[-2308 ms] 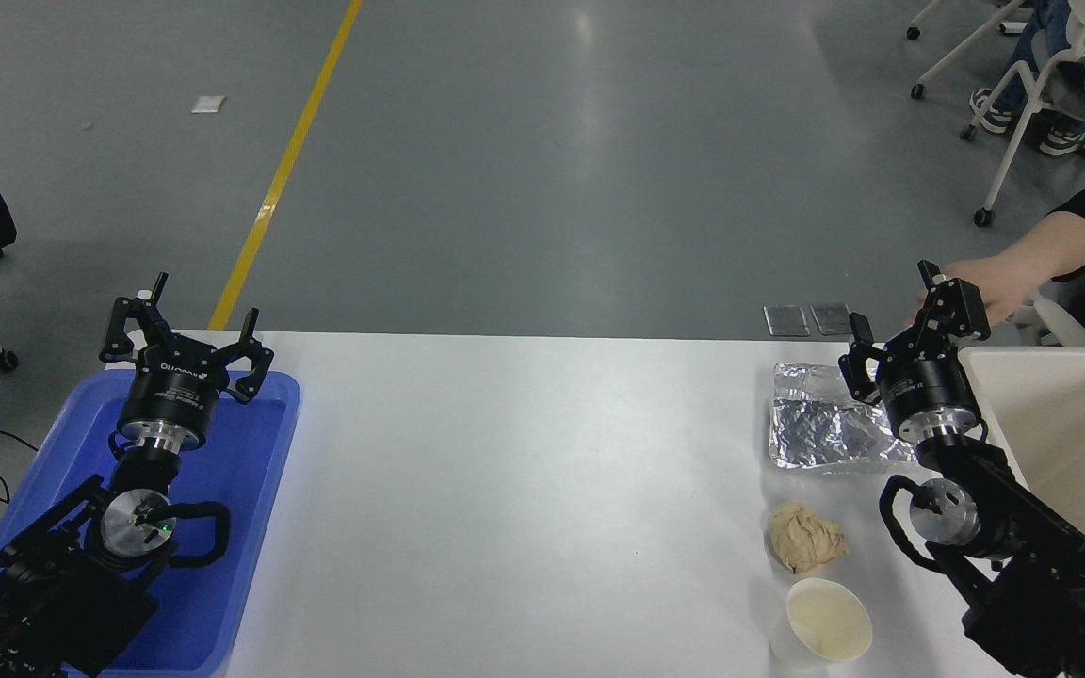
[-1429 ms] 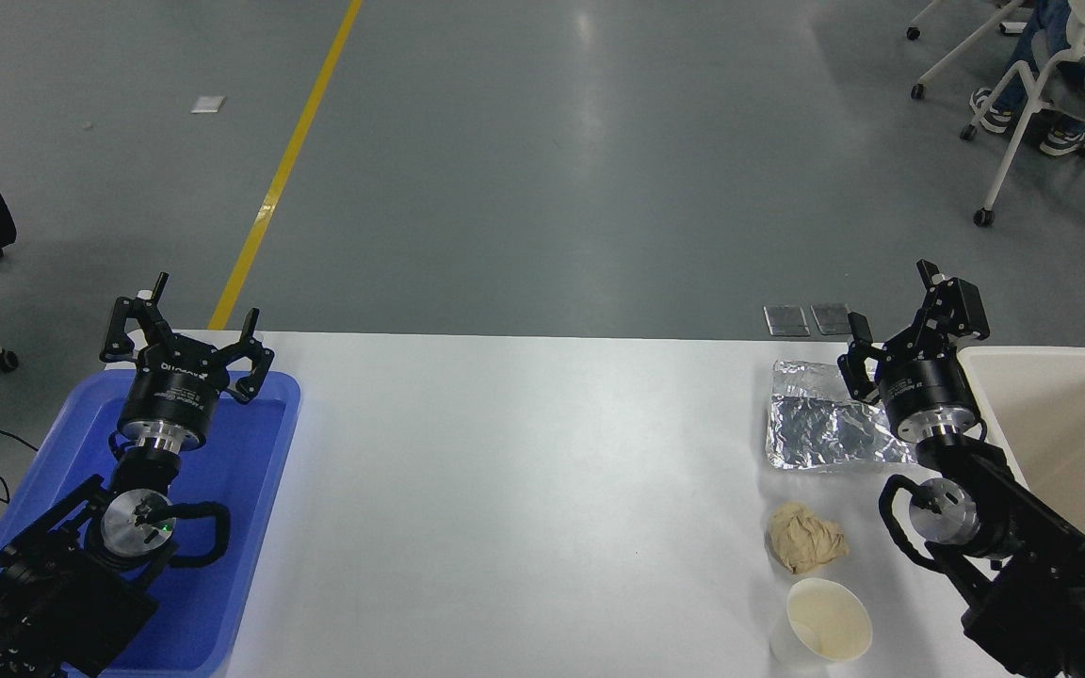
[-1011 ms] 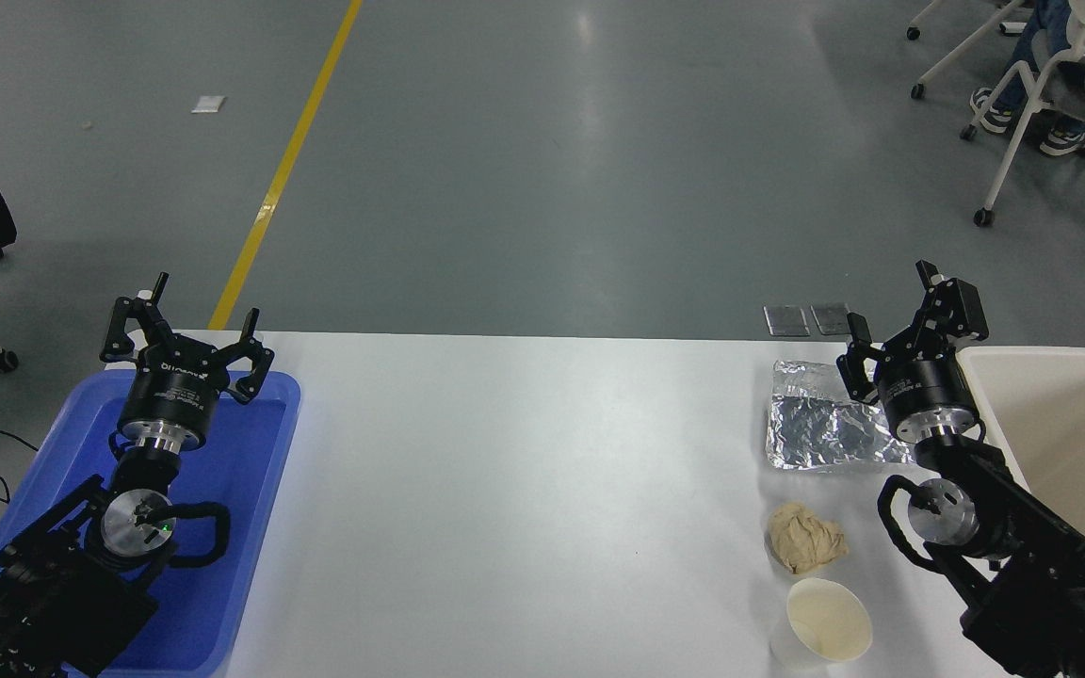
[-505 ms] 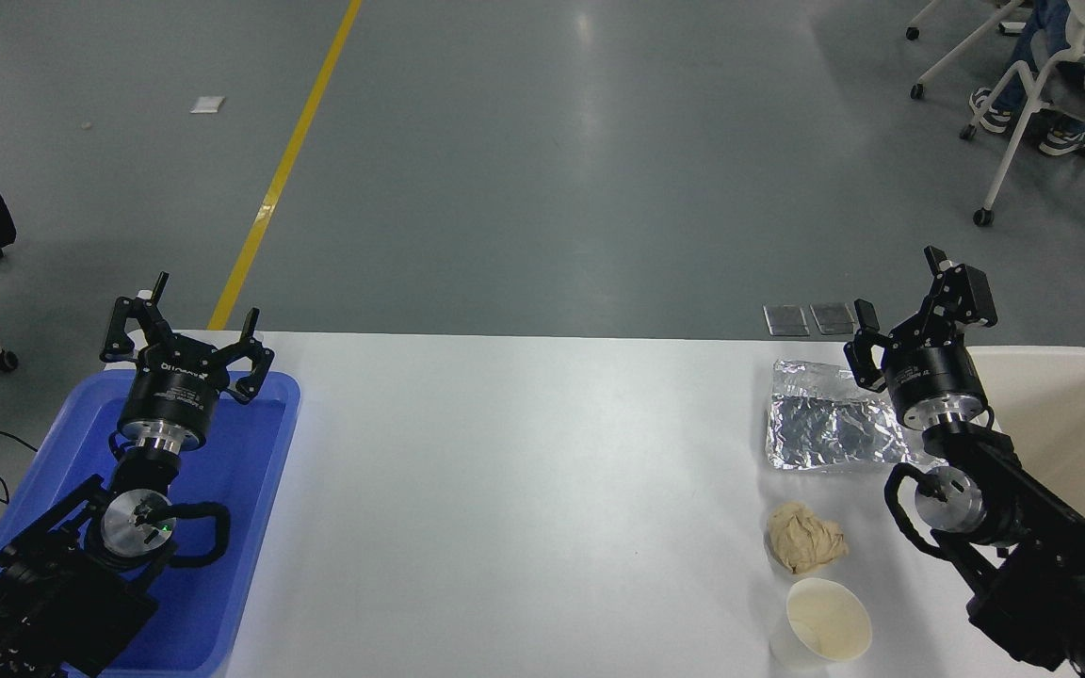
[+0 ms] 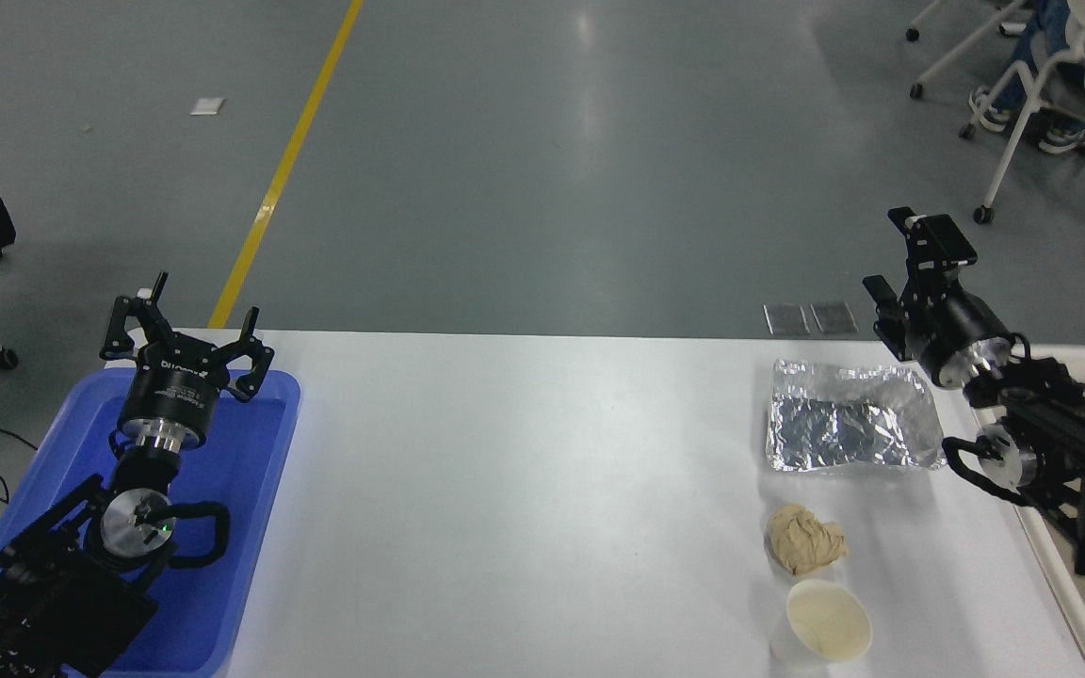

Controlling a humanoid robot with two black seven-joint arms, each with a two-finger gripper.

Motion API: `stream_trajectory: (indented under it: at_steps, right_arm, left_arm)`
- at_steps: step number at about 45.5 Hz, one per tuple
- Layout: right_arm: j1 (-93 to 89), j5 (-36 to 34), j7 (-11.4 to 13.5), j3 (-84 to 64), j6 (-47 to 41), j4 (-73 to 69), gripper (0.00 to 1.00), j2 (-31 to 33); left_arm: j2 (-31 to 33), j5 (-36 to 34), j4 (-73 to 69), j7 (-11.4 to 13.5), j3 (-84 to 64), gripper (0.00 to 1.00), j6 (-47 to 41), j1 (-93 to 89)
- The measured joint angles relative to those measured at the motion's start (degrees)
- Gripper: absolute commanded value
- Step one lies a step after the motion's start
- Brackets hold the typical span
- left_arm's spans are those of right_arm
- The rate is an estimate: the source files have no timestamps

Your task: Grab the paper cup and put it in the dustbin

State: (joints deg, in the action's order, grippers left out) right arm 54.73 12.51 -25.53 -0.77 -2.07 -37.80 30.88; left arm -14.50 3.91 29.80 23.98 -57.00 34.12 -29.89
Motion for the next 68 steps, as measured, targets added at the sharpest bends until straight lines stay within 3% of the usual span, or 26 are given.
stream_trajectory:
  at_steps: [13,18,38,52,68]
  right_arm:
    - [17.85,-3.19,11.69,-31.24,-4.64,-1.15,1.0,1.33]
    - [25.34,-3.38,14.86,-41.32,-8.85,-2.92,1.0,1.1]
    - [51.42,-3.52,17.58,-71.56,-24.94,-18.79,1.0,-3.2]
    - [66.47,-3.53,18.07,-76.47,-38.02,-28.42,1.0,-4.32]
    - [77.04,-0.98,18.28,-78.37,-42.0,-38.04,1.0,-4.29]
  left_arm:
    - [0.0,0.0,-0.01,0.0,-0.01,1.0,0.0,0.0]
    - [0.0,-0.01,-0.01,-0.01,-0.01,1.0,0.0,0.0]
    - [0.0,-0.04,0.0,-0.04,0.03,1.0,0.0,0.0]
    - [0.0,-0.04,0.0,-0.04,0.04,1.0,0.0,0.0]
    - [0.0,-0.03,0.0,-0.04,0.04,1.0,-0.01,0.0]
